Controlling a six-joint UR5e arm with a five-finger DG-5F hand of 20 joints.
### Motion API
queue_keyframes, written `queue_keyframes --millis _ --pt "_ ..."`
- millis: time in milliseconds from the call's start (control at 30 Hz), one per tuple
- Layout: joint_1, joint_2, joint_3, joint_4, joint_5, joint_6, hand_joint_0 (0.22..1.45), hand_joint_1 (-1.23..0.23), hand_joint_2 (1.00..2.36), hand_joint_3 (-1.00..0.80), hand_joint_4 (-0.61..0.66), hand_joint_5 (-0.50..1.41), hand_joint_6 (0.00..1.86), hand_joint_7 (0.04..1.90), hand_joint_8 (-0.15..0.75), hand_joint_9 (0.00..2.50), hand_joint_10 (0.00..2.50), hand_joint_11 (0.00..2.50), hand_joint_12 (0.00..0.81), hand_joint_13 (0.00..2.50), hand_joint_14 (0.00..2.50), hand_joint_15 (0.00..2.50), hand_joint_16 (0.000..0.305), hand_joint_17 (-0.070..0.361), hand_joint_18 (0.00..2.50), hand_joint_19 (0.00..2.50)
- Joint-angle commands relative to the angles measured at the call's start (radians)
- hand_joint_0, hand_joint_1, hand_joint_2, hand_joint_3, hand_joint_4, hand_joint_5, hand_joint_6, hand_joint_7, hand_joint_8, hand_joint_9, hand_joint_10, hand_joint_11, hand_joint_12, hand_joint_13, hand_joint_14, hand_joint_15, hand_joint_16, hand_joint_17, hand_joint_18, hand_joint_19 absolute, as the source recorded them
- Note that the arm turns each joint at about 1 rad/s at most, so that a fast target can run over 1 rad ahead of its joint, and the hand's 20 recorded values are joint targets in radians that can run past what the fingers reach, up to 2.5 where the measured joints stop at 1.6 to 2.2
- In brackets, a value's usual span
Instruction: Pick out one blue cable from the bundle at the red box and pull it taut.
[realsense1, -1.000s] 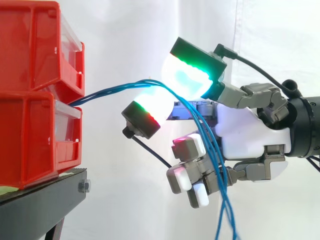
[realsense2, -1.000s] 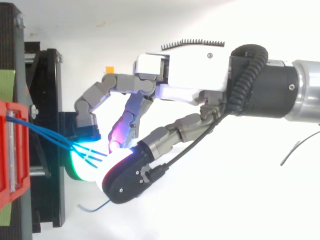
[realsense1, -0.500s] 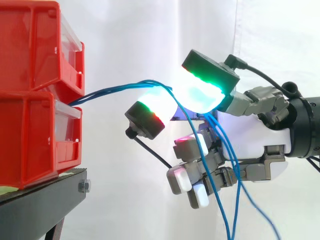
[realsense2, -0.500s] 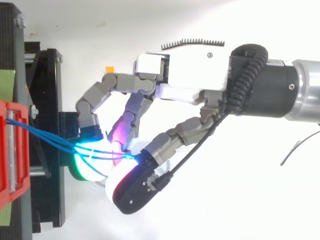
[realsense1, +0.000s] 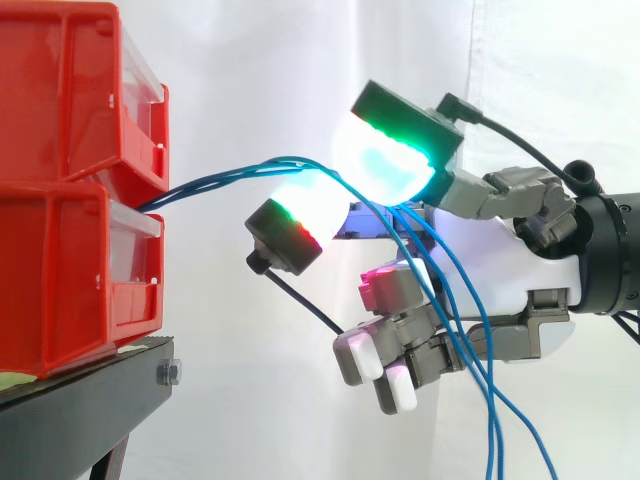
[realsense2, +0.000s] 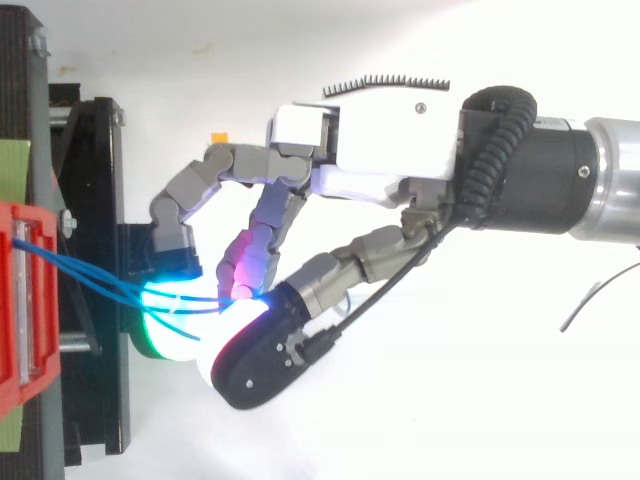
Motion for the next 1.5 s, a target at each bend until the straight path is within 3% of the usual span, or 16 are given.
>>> queue_keyframes --millis 0,767,1467 --pt "-0.001 0.0 0.0 0.002 0.0 0.0 0.52 -0.58 1.0 -0.5 -0.25 -0.05 0.84 0.95 0.202 1.31 0.03 0.73 0.301 1.03 0.03 0.65 0.045 0.102 0.85 0.78" --pt "-0.002 -0.001 0.006 0.0 -0.001 0.0 0.49 -0.72 1.0 -0.5 -0.1 -0.07 0.82 0.91 0.224 1.24 0.03 0.74 0.322 1.0 0.02 0.65 0.049 0.11 0.84 0.78" --pt "-0.004 -0.001 0.006 -0.003 0.0 0.0 0.43 -0.57 1.0 -0.5 -0.11 -0.06 0.81 0.89 0.236 1.26 0.03 0.7 0.344 1.02 0.02 0.64 0.055 0.124 0.89 0.77"
